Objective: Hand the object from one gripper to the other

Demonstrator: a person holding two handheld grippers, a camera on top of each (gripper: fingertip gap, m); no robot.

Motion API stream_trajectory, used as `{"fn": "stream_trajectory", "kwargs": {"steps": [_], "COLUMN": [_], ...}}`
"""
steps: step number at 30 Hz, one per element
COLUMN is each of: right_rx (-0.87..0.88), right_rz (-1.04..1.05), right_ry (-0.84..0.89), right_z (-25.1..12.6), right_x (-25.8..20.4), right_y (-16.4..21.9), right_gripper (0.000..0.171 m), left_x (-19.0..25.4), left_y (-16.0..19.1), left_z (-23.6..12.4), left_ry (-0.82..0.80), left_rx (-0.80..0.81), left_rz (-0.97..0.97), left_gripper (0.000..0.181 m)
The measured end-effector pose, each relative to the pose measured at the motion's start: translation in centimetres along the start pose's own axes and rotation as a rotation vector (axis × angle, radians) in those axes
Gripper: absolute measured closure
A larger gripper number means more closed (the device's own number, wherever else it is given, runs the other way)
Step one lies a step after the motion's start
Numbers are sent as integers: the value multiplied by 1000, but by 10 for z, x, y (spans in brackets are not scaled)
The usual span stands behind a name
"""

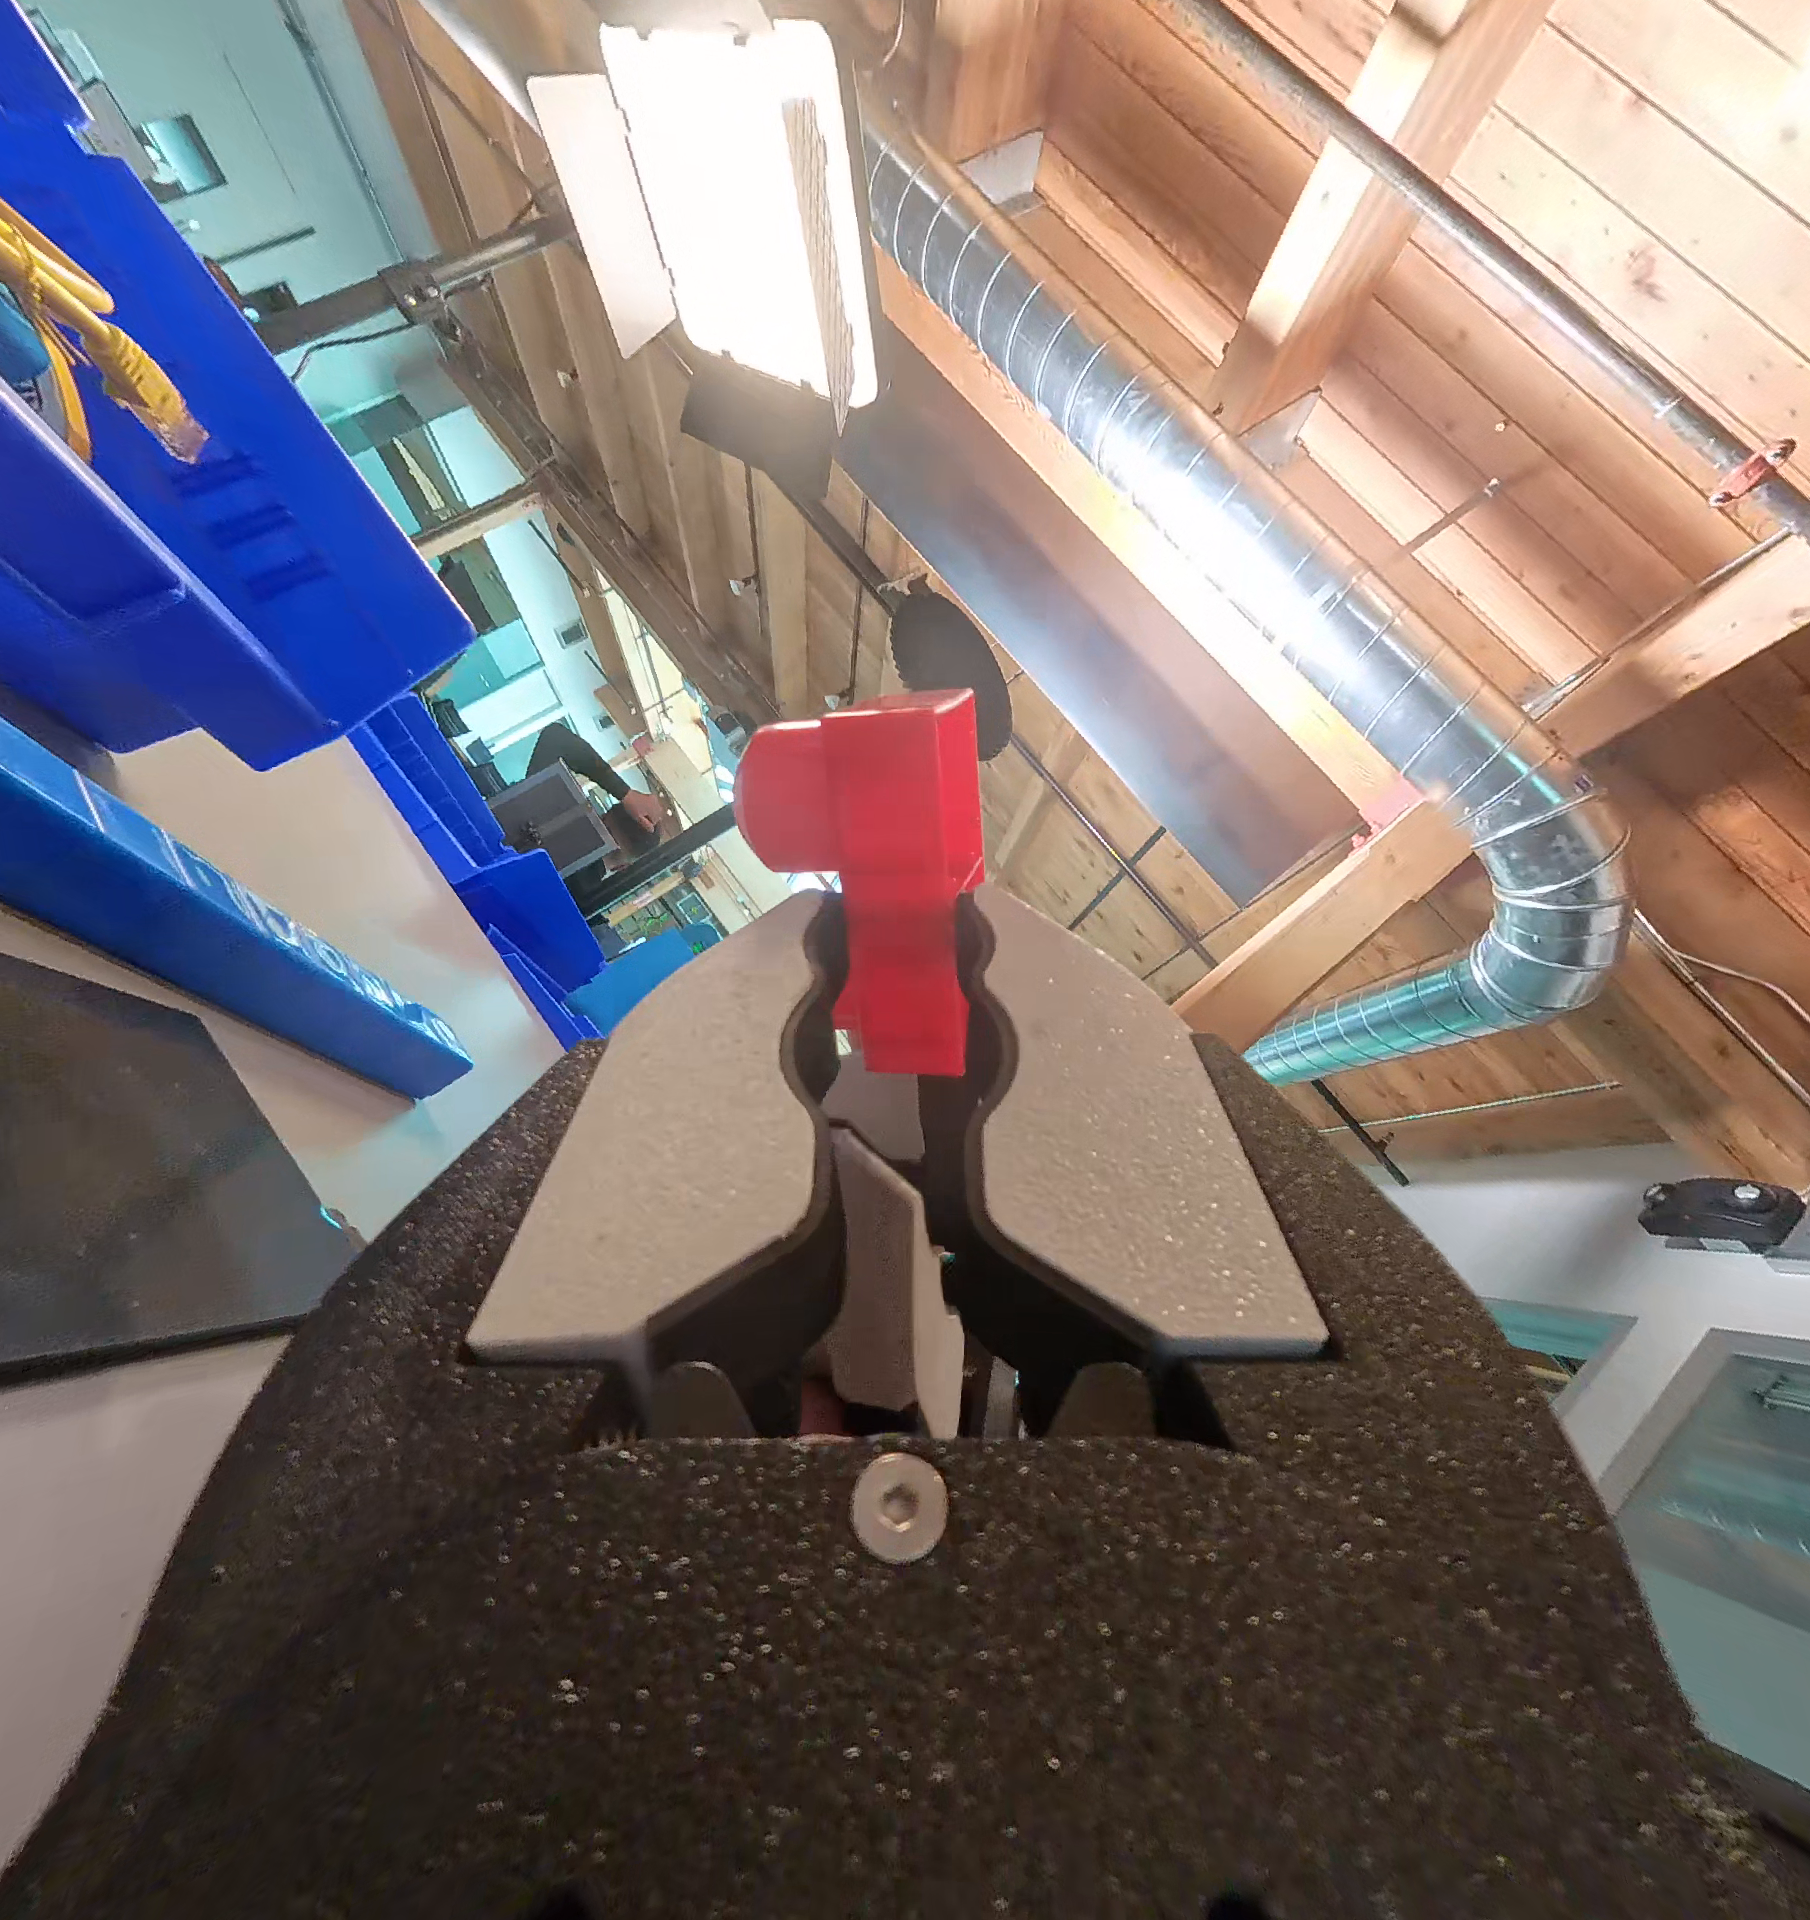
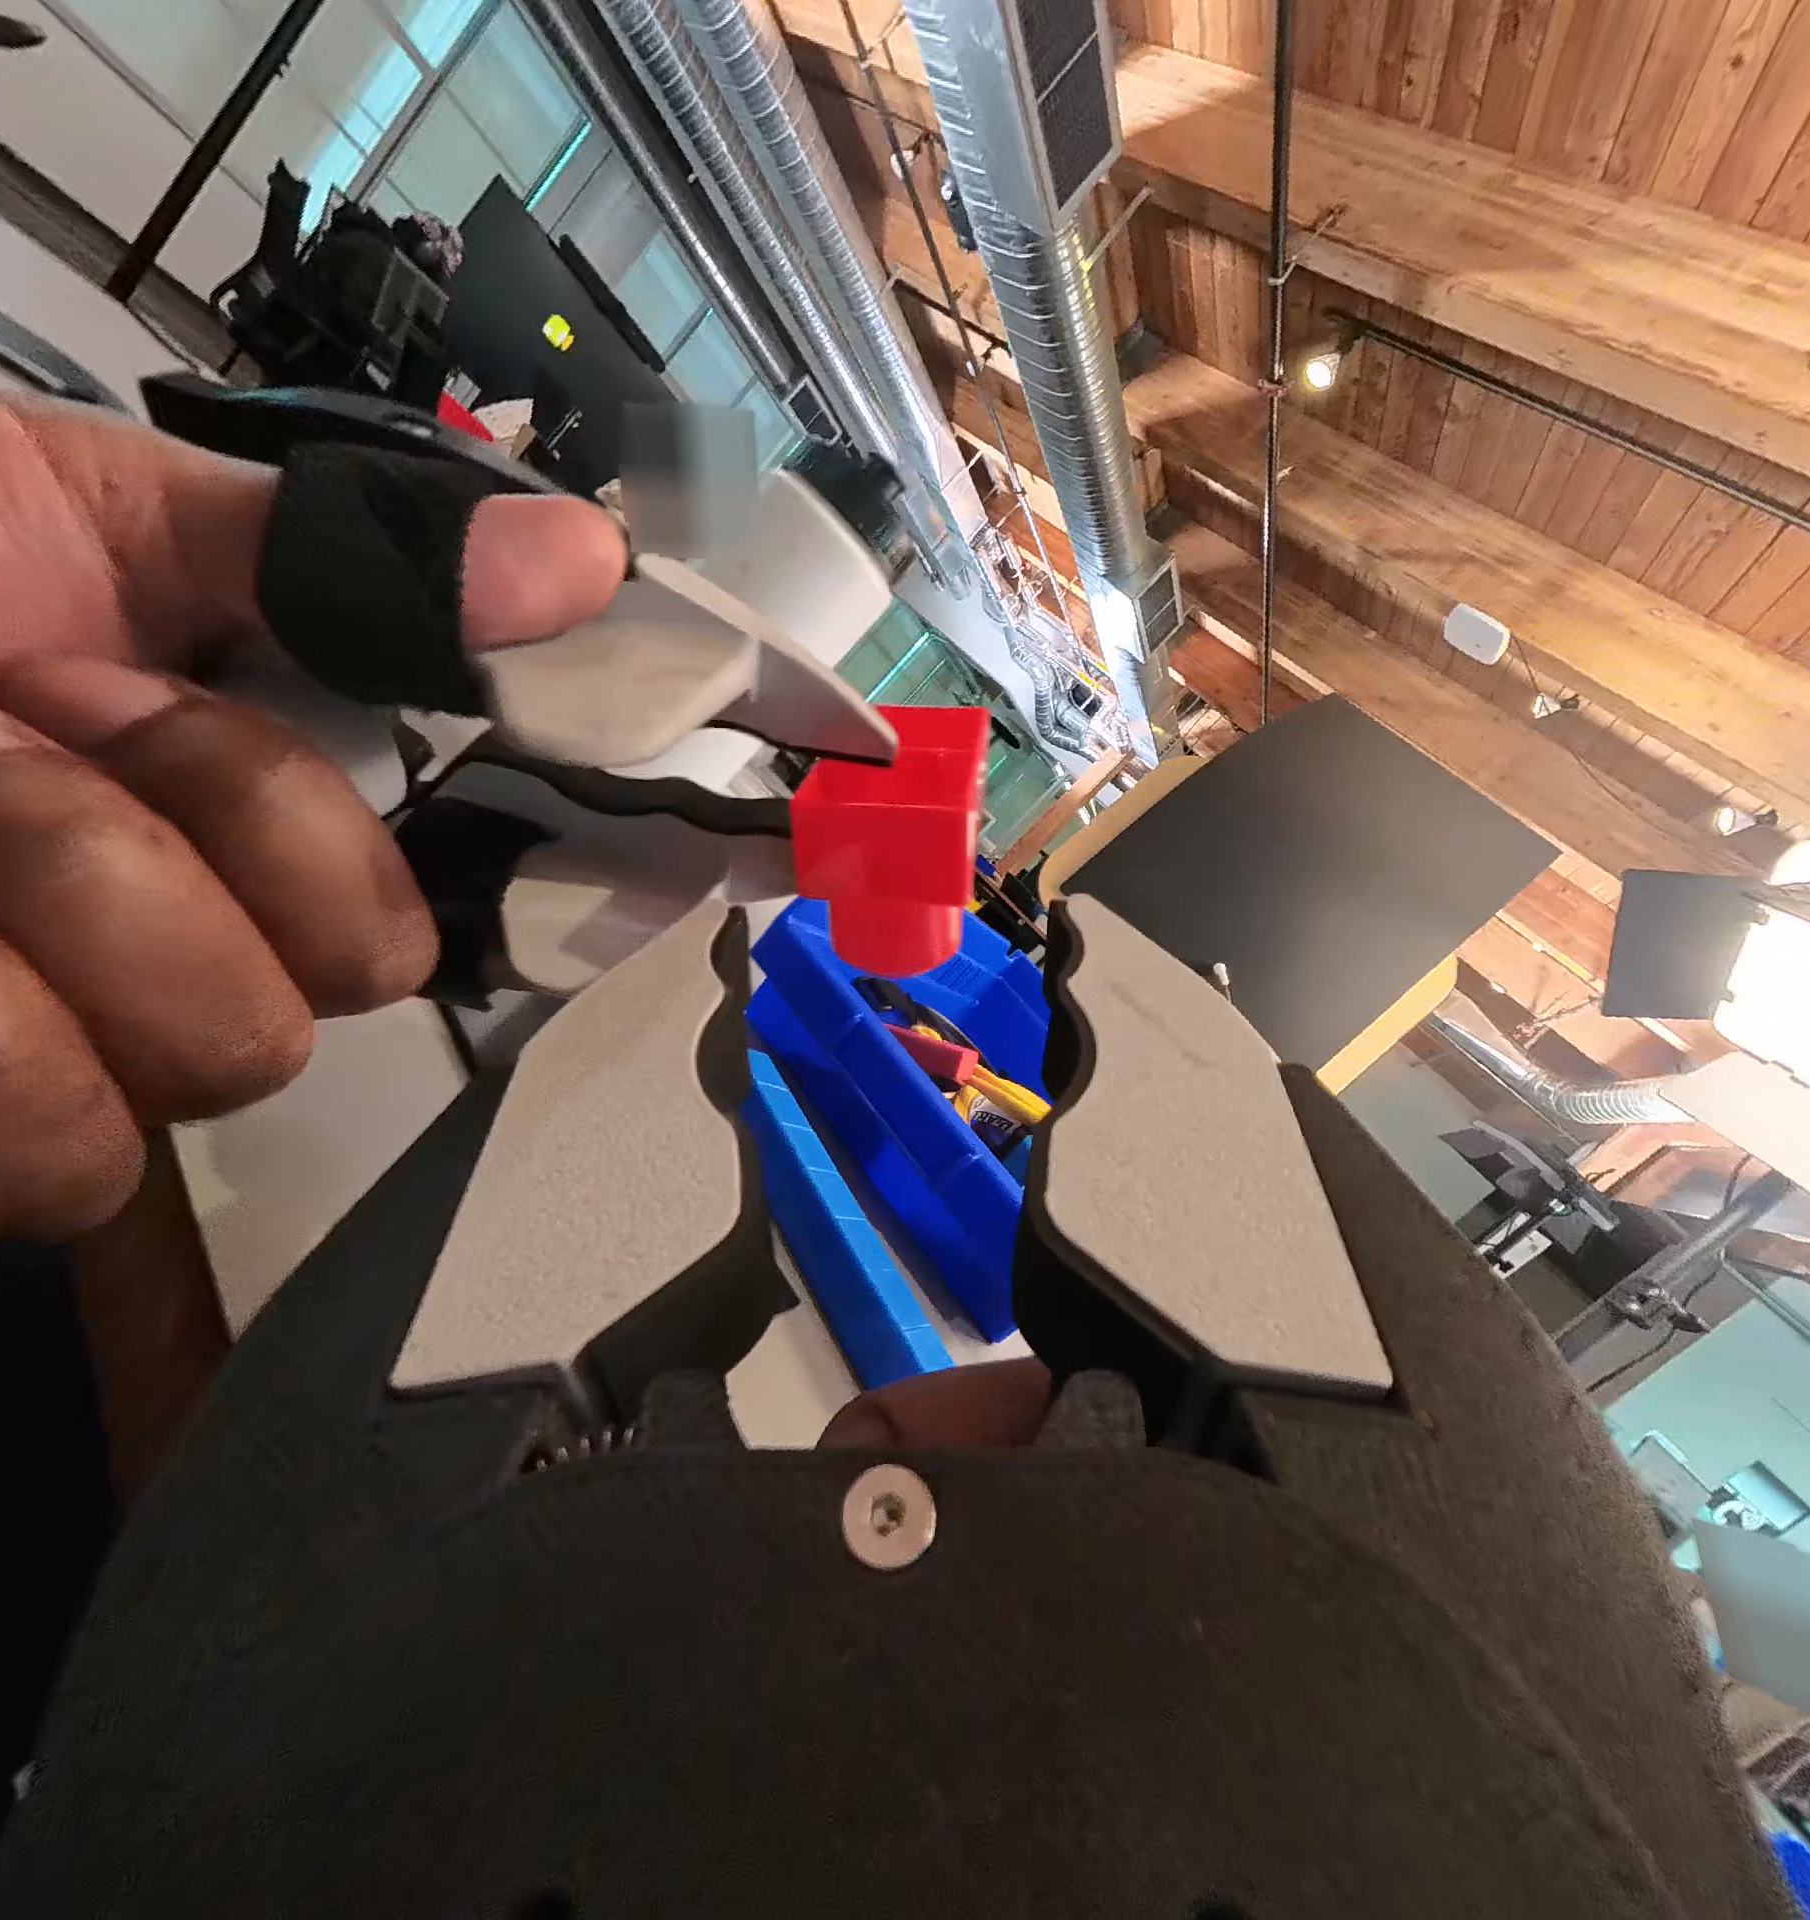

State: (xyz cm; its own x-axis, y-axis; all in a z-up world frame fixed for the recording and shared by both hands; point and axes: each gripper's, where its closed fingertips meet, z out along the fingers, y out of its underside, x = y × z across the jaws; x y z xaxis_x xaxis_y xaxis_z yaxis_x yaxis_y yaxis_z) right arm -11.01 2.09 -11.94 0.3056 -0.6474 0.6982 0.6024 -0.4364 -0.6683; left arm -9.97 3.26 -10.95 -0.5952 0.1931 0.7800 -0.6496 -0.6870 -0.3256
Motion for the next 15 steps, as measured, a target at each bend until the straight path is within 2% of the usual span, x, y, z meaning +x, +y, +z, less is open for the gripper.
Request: {"fn": "stream_trajectory", "kwargs": {"steps": [6, 9, 11, 15], "right_rx": [-27, -49, -54, 21], "right_rz": [-61, -35, 9, 223], "right_ry": [17, 44, 37, -27], "right_z": [2, 2, 2, -4], "right_x": [-4, 3, 6, 19], "right_y": [3, 7, 8, 2], "right_gripper": [117, 133, 134, 134], "left_x": [-4, -5, -2, 7], "left_y": [24, 26, 25, 14], "left_z": [3, 3, 4, 8], "left_ry": [-21, -23, -5, 28], "left_rx": [-40, -41, -81, -169], "left_rz": [23, 45, 102, 326], "left_gripper": [161, 160, 160, 127]}}
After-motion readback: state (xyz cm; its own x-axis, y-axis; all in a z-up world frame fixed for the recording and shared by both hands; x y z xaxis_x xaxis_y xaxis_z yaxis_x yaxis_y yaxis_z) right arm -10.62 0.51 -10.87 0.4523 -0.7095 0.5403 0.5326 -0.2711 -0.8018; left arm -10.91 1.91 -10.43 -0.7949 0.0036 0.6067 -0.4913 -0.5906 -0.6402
